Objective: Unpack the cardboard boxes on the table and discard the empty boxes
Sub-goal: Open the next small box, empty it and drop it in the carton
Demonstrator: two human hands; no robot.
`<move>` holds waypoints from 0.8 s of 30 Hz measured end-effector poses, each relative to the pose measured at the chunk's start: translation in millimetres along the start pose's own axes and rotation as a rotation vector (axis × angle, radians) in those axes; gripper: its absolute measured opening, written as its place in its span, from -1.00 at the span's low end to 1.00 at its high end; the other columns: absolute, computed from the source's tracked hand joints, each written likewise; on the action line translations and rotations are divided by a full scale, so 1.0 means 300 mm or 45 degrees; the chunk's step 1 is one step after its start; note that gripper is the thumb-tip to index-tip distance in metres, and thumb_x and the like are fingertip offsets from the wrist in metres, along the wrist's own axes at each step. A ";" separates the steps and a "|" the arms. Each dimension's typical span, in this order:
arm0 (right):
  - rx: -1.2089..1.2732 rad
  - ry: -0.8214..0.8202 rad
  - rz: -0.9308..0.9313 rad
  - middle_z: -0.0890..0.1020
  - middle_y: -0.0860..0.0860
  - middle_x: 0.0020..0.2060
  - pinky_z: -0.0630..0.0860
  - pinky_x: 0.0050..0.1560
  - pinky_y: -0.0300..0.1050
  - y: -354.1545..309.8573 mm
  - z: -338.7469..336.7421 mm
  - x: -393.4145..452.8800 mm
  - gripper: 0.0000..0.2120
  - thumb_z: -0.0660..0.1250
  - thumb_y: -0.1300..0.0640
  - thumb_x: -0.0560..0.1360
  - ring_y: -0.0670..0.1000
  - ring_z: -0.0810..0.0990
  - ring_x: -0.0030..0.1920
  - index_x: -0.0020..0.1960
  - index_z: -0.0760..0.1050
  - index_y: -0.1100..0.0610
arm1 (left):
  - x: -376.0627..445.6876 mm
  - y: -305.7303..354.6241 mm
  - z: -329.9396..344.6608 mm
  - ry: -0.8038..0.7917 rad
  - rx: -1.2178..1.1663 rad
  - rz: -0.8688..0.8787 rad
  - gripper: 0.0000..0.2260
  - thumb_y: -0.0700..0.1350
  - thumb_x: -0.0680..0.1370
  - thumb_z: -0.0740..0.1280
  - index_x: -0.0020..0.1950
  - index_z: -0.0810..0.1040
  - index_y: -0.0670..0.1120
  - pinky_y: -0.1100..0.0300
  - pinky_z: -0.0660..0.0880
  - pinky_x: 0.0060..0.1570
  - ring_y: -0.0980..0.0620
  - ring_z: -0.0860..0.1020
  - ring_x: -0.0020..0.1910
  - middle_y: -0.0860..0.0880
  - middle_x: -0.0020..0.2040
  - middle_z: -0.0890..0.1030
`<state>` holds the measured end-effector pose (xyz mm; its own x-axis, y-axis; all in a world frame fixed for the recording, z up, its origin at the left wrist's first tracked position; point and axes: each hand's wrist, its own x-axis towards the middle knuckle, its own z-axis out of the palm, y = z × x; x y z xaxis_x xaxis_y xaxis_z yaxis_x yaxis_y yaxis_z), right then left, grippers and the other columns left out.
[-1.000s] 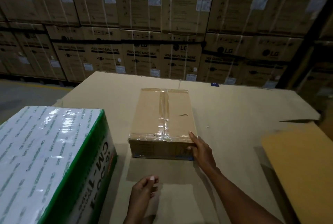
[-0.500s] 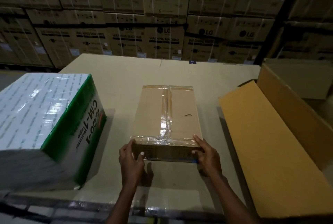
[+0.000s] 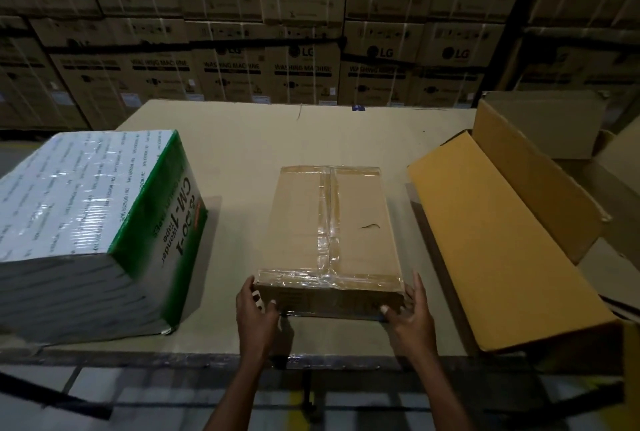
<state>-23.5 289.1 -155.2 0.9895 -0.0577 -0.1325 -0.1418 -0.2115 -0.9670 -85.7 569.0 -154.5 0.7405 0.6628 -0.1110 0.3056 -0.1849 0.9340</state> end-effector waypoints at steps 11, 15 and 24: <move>-0.060 -0.075 0.203 0.60 -0.02 0.18 0.44 0.22 -0.09 0.008 0.059 -0.001 -0.58 0.45 0.17 0.56 0.07 0.54 0.26 0.39 0.45 0.02 | 0.018 -0.011 -0.041 -0.363 -0.073 -0.054 -0.77 -0.14 0.59 0.41 0.19 0.52 0.09 0.20 0.49 0.03 -0.03 0.59 0.18 0.16 0.05 0.62; 0.168 -0.030 0.131 0.63 -0.09 0.20 0.52 0.20 -0.06 -0.018 0.042 -0.021 -0.58 0.46 0.15 0.56 0.00 0.58 0.24 0.37 0.47 -0.07 | 0.018 -0.047 -0.043 -0.287 -0.220 0.008 -0.43 0.30 0.51 0.37 0.48 0.36 0.18 -0.12 0.48 0.32 -0.05 0.47 0.37 0.02 0.41 0.49; 0.764 0.027 0.135 0.63 0.13 0.20 0.55 -0.03 0.04 -0.168 0.009 0.038 -0.59 0.13 0.29 0.63 0.19 0.58 0.24 0.43 0.44 0.07 | 0.002 0.170 -0.058 -0.206 -0.588 0.132 -0.59 0.11 0.64 0.28 0.49 0.34 0.17 0.00 0.65 0.05 -0.04 0.60 0.25 -0.01 0.34 0.56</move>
<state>-5.2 301.8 -108.7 0.9693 -0.0688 -0.2361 -0.1928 0.3829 -0.9034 -80.1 572.6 -101.2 0.8474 0.5303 -0.0263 -0.0447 0.1206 0.9917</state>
